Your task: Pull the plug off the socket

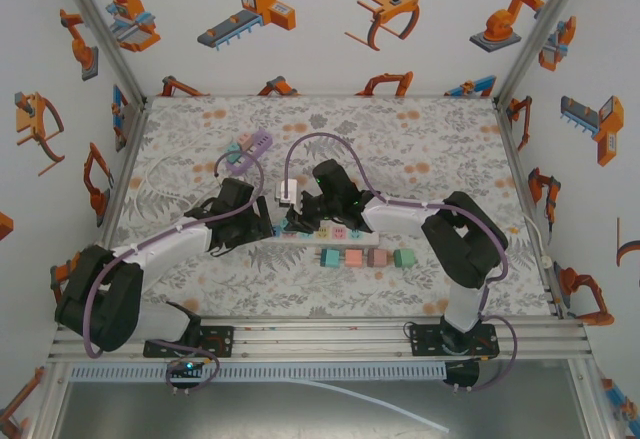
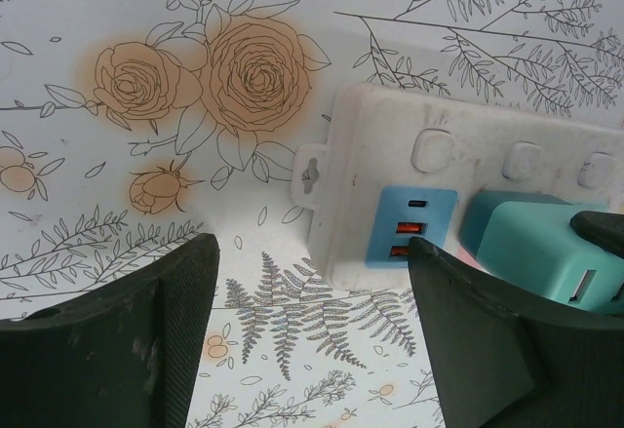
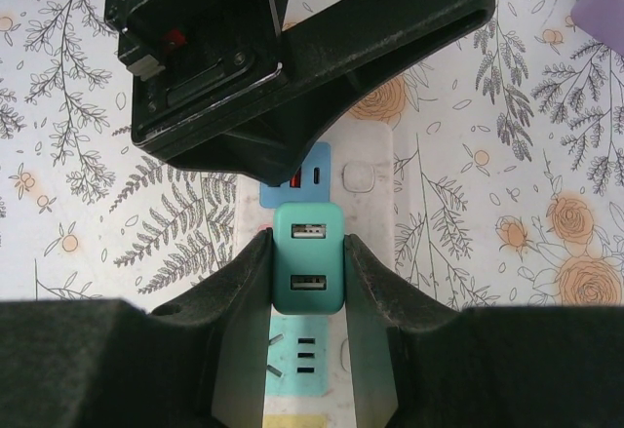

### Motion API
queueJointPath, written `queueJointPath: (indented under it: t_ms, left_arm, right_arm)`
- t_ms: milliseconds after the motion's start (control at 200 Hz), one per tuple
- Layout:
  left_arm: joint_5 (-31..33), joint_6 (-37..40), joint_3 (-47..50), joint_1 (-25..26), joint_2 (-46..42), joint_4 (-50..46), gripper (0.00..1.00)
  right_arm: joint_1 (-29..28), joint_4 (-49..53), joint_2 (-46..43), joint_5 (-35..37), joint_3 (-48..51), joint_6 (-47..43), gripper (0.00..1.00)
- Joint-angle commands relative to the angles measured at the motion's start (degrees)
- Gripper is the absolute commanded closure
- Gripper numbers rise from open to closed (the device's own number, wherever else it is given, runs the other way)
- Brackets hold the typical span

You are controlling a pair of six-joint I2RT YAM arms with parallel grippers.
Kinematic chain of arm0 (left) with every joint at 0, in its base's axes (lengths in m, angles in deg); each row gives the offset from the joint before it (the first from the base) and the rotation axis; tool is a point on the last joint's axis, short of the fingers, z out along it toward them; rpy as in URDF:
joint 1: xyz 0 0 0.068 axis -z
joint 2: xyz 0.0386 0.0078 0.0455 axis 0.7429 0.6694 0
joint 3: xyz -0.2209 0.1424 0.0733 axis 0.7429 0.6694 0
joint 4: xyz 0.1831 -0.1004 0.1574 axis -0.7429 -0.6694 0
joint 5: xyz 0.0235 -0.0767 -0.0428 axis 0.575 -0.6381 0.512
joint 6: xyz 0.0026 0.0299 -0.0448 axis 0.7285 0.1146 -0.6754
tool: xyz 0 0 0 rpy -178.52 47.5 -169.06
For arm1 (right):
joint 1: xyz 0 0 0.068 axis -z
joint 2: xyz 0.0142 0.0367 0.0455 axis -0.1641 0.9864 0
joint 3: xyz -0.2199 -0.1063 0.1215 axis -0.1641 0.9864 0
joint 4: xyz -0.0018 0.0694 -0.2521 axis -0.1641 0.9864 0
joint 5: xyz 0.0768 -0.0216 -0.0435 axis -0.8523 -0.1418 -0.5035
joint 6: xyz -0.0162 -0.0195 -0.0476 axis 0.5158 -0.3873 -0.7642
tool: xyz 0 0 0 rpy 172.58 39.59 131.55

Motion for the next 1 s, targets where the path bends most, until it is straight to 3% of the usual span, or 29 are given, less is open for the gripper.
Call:
queueJointPath:
  t_ms: [0,526,646,771,856,996]
  left_arm:
    - [6.01,-0.25,0.93,0.24,2.75,-4.90,0.28]
    - [6.78,-0.36,0.38,1.20,-0.02,-5.68,0.29]
    - [5.77,0.78,0.25,1.30,-3.76,-5.37,0.29]
    - [4.66,2.32,0.14,1.67,-8.76,-4.27,0.25]
    - [4.66,3.50,-0.18,1.91,-12.33,-4.37,0.23]
    - [3.66,8.02,-0.99,2.86,-18.86,-6.03,0.19]
  right_arm:
    - [0.03,-5.50,-2.73,-3.32,-1.65,2.69,0.84]
    - [1.42,-14.30,-6.38,-1.40,2.45,10.19,0.88]
    - [1.41,-18.31,-8.55,5.36,4.09,19.89,0.92]
    - [1.38,-28.45,-10.53,14.66,8.45,36.21,0.90]
    - [1.15,-34.61,-11.84,21.10,11.76,47.03,0.93]
    - [-0.89,-35.29,-14.92,34.37,15.89,60.26,0.94]
